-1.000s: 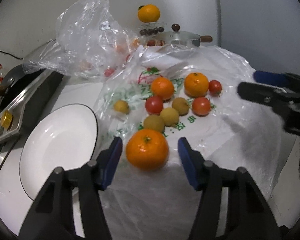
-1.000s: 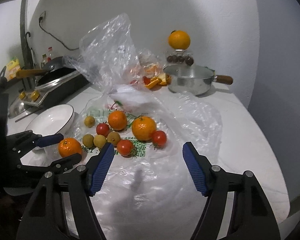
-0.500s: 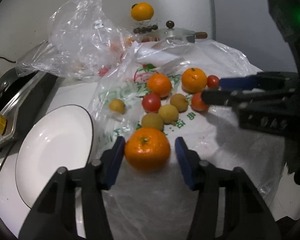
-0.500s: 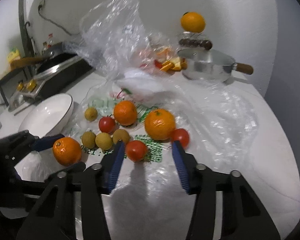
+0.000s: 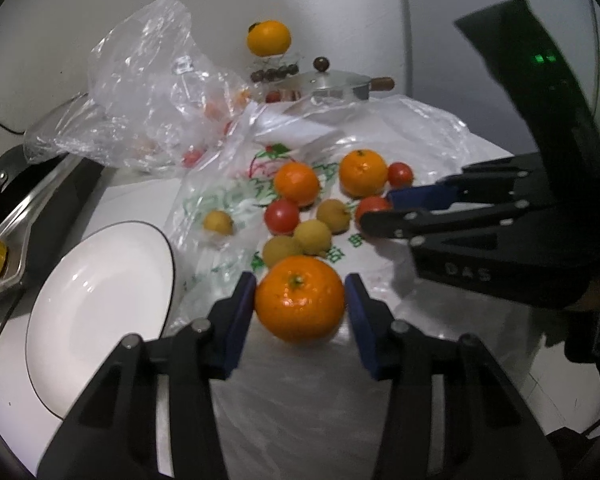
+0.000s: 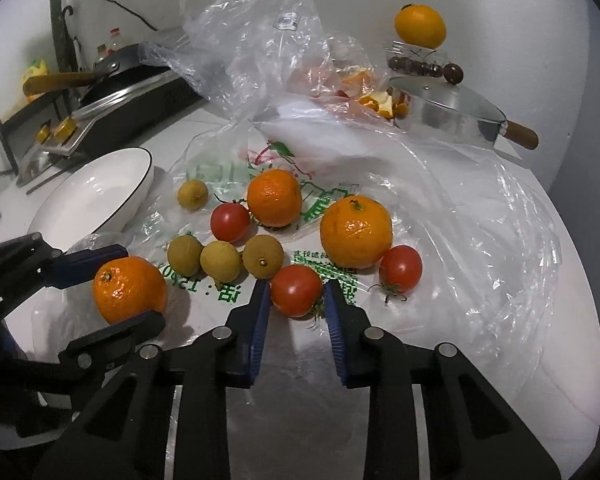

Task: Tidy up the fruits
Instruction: 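Grasp a red cherry tomato with the right tool while the left tool lifts the orange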

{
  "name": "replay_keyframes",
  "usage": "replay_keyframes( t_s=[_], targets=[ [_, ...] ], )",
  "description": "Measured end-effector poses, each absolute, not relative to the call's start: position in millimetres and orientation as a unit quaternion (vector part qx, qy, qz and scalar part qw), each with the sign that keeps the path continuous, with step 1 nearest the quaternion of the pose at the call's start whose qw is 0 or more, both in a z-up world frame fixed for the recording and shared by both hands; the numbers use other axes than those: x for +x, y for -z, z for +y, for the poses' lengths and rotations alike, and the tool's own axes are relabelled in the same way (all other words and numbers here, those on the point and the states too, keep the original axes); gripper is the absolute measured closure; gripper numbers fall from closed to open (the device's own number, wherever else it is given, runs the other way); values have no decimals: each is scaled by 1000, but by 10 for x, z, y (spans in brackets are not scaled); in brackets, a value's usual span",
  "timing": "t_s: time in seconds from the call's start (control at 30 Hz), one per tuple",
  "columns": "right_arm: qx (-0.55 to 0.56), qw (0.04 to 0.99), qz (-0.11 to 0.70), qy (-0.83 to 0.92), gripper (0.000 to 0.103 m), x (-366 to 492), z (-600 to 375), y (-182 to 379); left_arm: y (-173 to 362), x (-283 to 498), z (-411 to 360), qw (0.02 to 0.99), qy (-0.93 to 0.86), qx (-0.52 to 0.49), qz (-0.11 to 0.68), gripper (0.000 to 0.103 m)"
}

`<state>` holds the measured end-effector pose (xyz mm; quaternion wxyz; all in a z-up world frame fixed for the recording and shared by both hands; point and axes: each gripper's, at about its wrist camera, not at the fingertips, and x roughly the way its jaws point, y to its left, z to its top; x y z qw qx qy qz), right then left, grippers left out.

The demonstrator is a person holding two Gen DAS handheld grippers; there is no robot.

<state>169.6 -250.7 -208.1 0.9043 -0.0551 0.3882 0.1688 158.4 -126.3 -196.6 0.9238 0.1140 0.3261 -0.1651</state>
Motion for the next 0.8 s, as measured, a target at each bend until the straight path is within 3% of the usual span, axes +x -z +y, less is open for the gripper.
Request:
replay_keyframes(
  t_s=[0.8],
  targets=[
    [-48,923,332,-189,74,1292,-2373,1658,1528,1225,-840,949,131,78,274,56]
  ],
)
